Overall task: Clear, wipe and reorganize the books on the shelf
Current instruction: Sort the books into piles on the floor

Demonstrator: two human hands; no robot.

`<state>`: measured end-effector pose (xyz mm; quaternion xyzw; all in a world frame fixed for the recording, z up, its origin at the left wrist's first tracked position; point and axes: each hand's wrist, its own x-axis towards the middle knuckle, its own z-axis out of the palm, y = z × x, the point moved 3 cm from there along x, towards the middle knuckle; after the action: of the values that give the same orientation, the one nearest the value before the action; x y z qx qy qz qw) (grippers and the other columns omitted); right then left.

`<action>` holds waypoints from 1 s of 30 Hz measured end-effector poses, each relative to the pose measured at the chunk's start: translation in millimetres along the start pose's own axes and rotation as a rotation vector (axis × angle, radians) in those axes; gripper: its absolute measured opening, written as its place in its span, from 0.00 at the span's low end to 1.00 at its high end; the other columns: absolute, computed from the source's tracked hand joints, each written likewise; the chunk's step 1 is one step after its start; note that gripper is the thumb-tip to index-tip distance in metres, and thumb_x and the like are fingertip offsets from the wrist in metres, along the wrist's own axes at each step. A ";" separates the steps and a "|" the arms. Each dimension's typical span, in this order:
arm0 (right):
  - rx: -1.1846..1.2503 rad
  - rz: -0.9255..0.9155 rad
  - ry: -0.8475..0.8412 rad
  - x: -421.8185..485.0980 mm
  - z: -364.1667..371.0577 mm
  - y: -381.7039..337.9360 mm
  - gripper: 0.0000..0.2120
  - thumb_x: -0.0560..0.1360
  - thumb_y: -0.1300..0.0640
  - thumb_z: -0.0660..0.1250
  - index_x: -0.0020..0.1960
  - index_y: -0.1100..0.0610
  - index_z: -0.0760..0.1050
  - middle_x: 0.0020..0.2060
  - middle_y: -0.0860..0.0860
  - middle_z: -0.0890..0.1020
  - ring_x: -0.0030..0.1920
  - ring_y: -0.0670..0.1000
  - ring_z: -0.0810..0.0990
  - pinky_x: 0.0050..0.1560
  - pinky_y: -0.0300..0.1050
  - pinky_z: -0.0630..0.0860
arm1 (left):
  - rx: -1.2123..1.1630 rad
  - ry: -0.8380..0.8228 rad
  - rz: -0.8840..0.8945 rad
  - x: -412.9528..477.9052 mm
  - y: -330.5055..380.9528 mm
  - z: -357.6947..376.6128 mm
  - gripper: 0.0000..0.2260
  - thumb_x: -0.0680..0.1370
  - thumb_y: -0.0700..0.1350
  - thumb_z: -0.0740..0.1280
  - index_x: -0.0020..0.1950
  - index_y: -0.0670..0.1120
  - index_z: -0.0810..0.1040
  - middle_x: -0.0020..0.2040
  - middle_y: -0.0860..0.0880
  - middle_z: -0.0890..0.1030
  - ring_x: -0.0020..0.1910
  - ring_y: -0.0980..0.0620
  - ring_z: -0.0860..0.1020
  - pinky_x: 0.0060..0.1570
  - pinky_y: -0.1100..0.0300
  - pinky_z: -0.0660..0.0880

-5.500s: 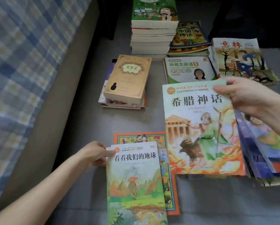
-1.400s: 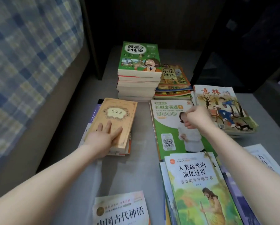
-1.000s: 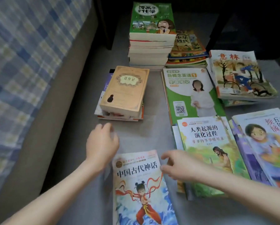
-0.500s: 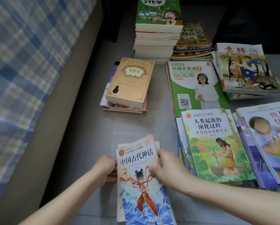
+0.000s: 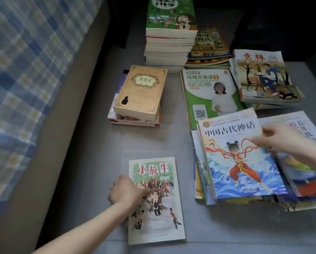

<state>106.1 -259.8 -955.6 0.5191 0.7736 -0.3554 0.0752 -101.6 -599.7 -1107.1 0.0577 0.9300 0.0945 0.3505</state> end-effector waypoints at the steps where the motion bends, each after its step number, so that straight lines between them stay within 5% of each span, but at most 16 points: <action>1: -0.139 0.010 0.055 2.1 7.2 7.8 0.05 0.74 0.58 0.71 0.41 0.58 0.80 0.37 0.57 0.84 0.35 0.55 0.80 0.34 0.46 0.75 | -0.002 -0.012 -0.017 0.3 0.1 -0.6 0.30 0.53 0.67 0.75 0.47 0.51 0.79 0.44 0.51 0.82 0.42 0.49 0.80 0.44 0.54 0.79; 5: -0.417 0.025 0.208 5.2 19.2 19.8 0.11 0.73 0.49 0.71 0.41 0.57 0.78 0.36 0.53 0.81 0.40 0.56 0.79 0.34 0.45 0.69 | -0.103 -0.062 -0.051 5.3 0.1 0.1 0.29 0.53 0.61 0.80 0.45 0.46 0.79 0.39 0.49 0.82 0.38 0.49 0.81 0.38 0.56 0.78; 8: -0.568 -0.036 0.318 0.1 19.5 7.6 0.08 0.75 0.49 0.66 0.50 0.53 0.77 0.46 0.53 0.81 0.49 0.57 0.79 0.38 0.45 0.69 | -0.332 -0.139 -0.017 -19.6 18.3 -19.3 0.17 0.63 0.45 0.81 0.46 0.41 0.79 0.37 0.47 0.83 0.35 0.49 0.81 0.34 0.58 0.77; 12: -0.429 0.021 0.400 -3.7 2.5 12.1 0.09 0.77 0.49 0.63 0.50 0.52 0.79 0.49 0.52 0.82 0.52 0.58 0.78 0.44 0.46 0.71 | -0.459 -0.217 0.117 -50.7 51.3 -57.7 0.11 0.71 0.33 0.73 0.43 0.44 0.74 0.39 0.44 0.82 0.37 0.45 0.80 0.33 0.56 0.74; 18: -0.087 0.292 0.555 -0.1 -47.1 66.9 0.09 0.75 0.60 0.62 0.48 0.53 0.81 0.53 0.57 0.82 0.55 0.61 0.78 0.48 0.46 0.72 | -0.571 -0.206 0.419 -105.0 137.1 -146.8 0.15 0.67 0.33 0.75 0.45 0.50 0.76 0.33 0.50 0.84 0.28 0.49 0.83 0.31 0.57 0.75; 21: 0.090 0.367 0.622 -0.1 -69.1 93.7 0.09 0.73 0.61 0.62 0.44 0.54 0.81 0.51 0.55 0.84 0.52 0.60 0.80 0.47 0.45 0.72 | -0.702 -0.287 0.543 -125.8 197.7 -161.6 0.14 0.68 0.33 0.73 0.49 0.47 0.79 0.35 0.48 0.85 0.32 0.48 0.84 0.32 0.55 0.79; 24: 0.206 0.397 0.666 3.2 -83.9 115.3 0.09 0.76 0.56 0.64 0.47 0.58 0.82 0.52 0.58 0.83 0.54 0.61 0.79 0.52 0.47 0.73 | -0.780 -0.422 0.570 -135.8 260.4 -138.3 0.12 0.70 0.33 0.72 0.52 0.43 0.79 0.39 0.46 0.86 0.37 0.48 0.85 0.40 0.52 0.81; 27: 0.372 0.442 0.682 7.0 -94.7 139.0 0.19 0.79 0.50 0.60 0.49 0.66 0.80 0.52 0.64 0.81 0.53 0.65 0.79 0.57 0.55 0.75 | -0.765 -0.628 0.462 -144.6 314.2 -76.3 0.14 0.73 0.34 0.71 0.57 0.39 0.75 0.45 0.43 0.85 0.41 0.47 0.84 0.31 0.57 0.79; 30: 0.440 0.495 0.670 8.6 -92.8 152.9 0.23 0.80 0.47 0.56 0.55 0.65 0.78 0.55 0.63 0.80 0.54 0.64 0.78 0.60 0.59 0.74 | -0.730 -0.740 0.367 -148.7 345.2 -4.9 0.14 0.73 0.34 0.71 0.57 0.39 0.74 0.50 0.41 0.83 0.44 0.45 0.83 0.33 0.56 0.80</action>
<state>256.6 -163.2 -963.6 0.7778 0.5144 -0.2954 -0.2080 20.5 -289.4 -933.5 0.1230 0.6262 0.4441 0.6289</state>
